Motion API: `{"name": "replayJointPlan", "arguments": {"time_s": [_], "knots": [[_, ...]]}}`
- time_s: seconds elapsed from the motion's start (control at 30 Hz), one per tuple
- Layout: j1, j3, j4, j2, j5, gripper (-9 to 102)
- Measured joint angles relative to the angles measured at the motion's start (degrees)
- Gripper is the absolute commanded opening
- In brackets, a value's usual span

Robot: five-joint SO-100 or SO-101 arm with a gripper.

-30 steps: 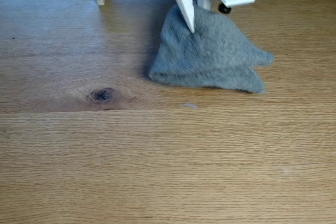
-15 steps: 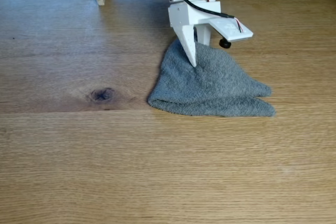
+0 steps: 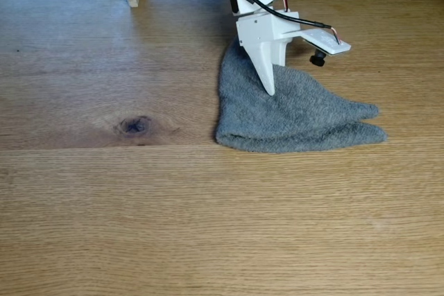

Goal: Clean the area in front of the robot

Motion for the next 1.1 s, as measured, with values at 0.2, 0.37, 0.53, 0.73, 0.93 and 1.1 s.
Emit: {"name": "replayJointPlan", "arguments": {"time_s": [0.2,0.37,0.53,0.73,0.93,1.1], "knots": [[-3.52,-0.53,-9.23,-4.22,-6.24,0],[-4.04,-4.75,-11.95,-9.84,-9.05,0],[-1.41,-16.61,-5.71,-17.23,-9.84,0],[2.9,-40.43,10.2,-26.46,-8.44,0],[8.17,-62.49,23.38,-36.12,-9.32,0],[14.94,-67.68,33.4,-37.09,-9.84,0]]}}
